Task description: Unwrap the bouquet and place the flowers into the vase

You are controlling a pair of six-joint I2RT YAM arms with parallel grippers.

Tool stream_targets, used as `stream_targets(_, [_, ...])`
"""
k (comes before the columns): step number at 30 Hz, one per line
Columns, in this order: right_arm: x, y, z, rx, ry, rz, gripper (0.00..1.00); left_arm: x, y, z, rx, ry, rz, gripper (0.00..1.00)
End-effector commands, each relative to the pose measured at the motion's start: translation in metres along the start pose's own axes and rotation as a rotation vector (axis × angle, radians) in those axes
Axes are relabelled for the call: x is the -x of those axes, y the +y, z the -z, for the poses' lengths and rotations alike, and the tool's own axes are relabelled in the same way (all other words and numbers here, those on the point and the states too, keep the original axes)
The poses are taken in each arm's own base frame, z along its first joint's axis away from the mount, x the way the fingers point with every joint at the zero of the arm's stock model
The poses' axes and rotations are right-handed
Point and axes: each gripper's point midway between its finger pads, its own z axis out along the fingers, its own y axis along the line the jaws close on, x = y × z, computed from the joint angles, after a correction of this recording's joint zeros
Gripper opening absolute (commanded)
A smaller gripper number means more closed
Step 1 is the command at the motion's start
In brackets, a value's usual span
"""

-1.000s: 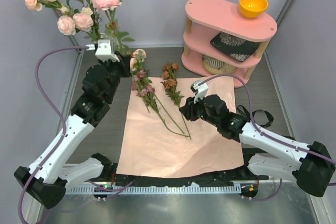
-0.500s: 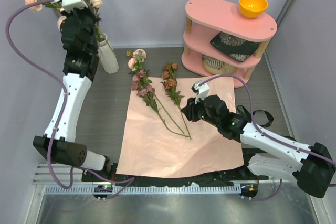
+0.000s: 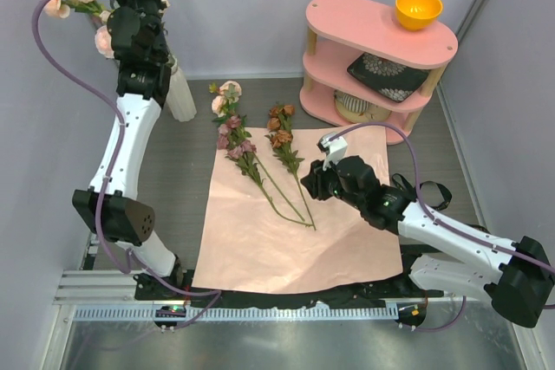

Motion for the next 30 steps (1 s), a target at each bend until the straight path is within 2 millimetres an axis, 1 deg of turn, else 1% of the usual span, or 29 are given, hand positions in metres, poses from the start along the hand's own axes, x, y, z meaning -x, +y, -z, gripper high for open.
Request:
stream_targets(1, [0.025,0.005,0.002,0.001,-0.053,0.002,0.34,0.024,0.005,-0.011,0.019,-0.113,-0.023,0.0])
stream_targets(3, [0.026,0.004,0.002,-0.003,-0.05,0.005,0.34,0.022,0.004,-0.014,0.02,-0.116,-0.026,0.0])
stream_targets(4, [0.027,0.004,0.003,-0.004,-0.053,0.003,0.34,0.016,0.002,-0.016,0.018,-0.111,-0.03,0.0])
stream_targets(7, [0.027,0.004,0.003,-0.006,-0.052,0.0,0.34,0.012,0.002,-0.019,0.023,-0.11,-0.039,0.0])
stream_targets(11, [0.024,0.005,0.0,-0.003,-0.042,-0.003,0.34,0.003,-0.001,-0.023,0.027,-0.104,-0.061,0.0])
stream_targets(14, [0.023,0.005,-0.002,-0.002,-0.033,-0.004,0.34,0.002,0.0,-0.024,0.03,-0.105,-0.069,0.0])
stream_targets(19, [0.022,0.006,-0.003,0.002,-0.031,-0.003,0.34,0.007,0.002,-0.025,0.034,-0.118,-0.075,0.0])
stream_targets(21, [0.02,0.006,-0.004,0.003,-0.025,-0.002,0.34,0.004,0.004,-0.025,0.038,-0.112,-0.075,0.0])
stream_targets(24, [0.019,0.006,-0.005,0.004,-0.022,-0.001,0.34,-0.009,0.007,-0.026,0.052,-0.088,-0.08,0.0])
stream_targets(25, [0.02,0.007,-0.005,0.003,-0.024,-0.002,0.34,-0.017,0.005,-0.026,0.052,-0.074,-0.084,0.0])
stream_targets(30, [0.017,0.005,-0.005,-0.001,-0.022,-0.007,0.34,-0.054,0.01,-0.031,0.076,-0.008,-0.093,0.0])
